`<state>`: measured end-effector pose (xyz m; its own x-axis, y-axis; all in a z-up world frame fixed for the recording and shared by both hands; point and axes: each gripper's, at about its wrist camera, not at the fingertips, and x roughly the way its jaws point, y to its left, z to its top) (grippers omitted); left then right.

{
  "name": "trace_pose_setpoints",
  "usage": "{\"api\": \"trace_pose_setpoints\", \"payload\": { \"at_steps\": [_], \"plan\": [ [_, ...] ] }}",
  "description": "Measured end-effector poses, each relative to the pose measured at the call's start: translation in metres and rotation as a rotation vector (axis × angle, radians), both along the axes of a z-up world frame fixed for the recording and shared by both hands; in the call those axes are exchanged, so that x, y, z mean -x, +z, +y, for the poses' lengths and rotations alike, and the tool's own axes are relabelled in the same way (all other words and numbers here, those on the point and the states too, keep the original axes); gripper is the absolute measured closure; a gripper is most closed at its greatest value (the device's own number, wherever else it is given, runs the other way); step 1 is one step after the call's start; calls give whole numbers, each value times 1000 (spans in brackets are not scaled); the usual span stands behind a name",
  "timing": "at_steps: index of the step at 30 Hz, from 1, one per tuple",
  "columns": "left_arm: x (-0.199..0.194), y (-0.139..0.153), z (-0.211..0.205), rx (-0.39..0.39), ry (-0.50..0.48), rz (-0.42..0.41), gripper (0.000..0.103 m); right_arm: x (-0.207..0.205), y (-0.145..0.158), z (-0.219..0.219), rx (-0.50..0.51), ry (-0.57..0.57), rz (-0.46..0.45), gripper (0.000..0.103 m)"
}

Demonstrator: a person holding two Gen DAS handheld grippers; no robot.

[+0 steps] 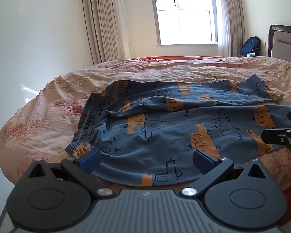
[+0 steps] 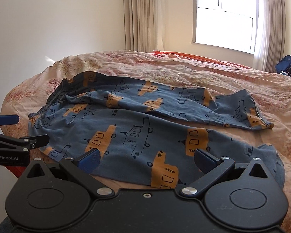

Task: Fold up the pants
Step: 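Move both tools forward to the edge of the blue pants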

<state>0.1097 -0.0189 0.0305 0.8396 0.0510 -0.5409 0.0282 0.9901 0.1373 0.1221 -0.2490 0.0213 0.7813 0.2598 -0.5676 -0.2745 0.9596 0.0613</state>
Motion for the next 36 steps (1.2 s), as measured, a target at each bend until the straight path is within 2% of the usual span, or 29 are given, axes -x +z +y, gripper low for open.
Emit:
{"api": "trace_pose_setpoints", "payload": {
  "at_steps": [9,23,27,32,36],
  "plan": [
    [-50,14,8,-22,11,-49,0,-38,11,4,51,11,-15,0],
    [-120,20,9,-138,-31,-103,0,-101,14,7,109,18,-31,0],
    [-150,19,9,-172,-35,-111,0,-130,11,5,94,76,-35,0],
    [-194,14,20,-221,-14,-98,0,-177,6,4,101,100,15,0],
    [-219,10,33,-236,3,-91,0,-218,1,-8,1,115,29,0]
  ]
}}
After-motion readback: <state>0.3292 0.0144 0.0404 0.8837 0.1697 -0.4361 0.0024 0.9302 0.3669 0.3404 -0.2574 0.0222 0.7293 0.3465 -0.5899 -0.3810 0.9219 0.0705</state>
